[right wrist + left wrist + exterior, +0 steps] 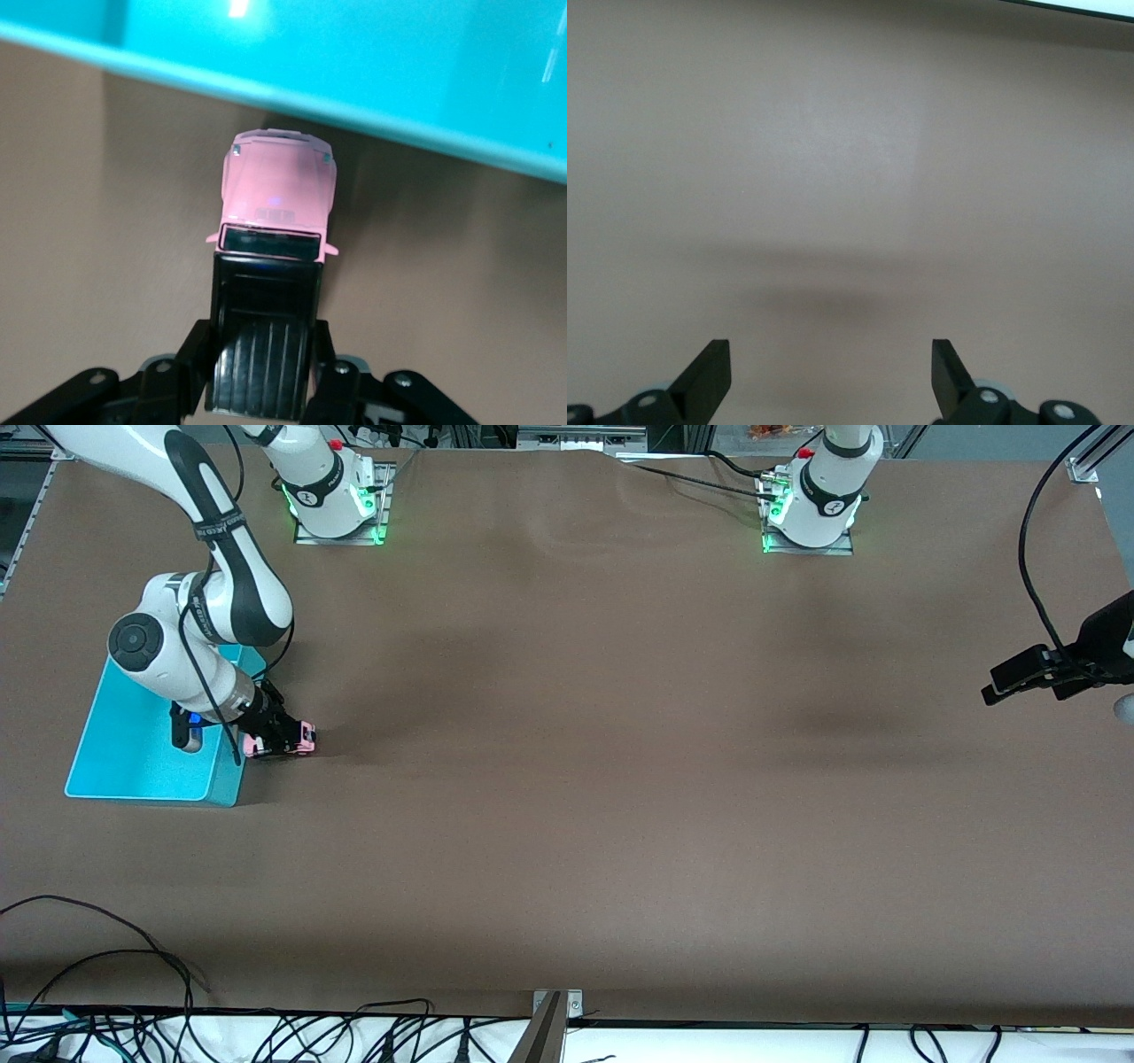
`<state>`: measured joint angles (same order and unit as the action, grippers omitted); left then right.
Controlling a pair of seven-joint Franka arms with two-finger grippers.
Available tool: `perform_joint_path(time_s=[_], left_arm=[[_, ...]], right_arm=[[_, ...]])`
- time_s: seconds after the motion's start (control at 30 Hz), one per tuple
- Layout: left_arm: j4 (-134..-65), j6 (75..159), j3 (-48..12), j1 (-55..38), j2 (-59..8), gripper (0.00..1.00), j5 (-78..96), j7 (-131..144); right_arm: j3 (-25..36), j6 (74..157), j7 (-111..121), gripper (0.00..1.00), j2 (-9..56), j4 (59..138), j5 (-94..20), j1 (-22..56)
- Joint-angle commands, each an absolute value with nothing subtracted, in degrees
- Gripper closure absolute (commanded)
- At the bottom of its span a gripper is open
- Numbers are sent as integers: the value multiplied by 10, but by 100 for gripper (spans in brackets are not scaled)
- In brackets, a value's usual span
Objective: Wind and store pink jeep toy
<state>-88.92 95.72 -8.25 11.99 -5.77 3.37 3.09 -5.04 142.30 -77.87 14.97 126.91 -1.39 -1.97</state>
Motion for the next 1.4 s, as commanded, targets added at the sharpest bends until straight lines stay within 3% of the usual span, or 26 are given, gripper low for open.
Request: perform_joint_path(time_s=[0.0, 0.3, 0.53, 1.37], left_arm=[[-903, 961, -86, 124, -46, 0, 35, 28], [-903, 961, -86, 124, -46, 0, 35, 28], [-903, 960, -86, 124, -45, 0, 35, 28], [-903, 960, -86, 124, -46, 0, 34, 28]], right_arm=[[-61, 1371, -779, 100, 132, 1241, -22, -20], [-67, 1331, -737, 100, 122, 1198, -16, -20], [-61, 1230, -583, 100, 115, 1160, -14, -21], [105, 1186, -148, 100, 123, 1163, -4, -27]])
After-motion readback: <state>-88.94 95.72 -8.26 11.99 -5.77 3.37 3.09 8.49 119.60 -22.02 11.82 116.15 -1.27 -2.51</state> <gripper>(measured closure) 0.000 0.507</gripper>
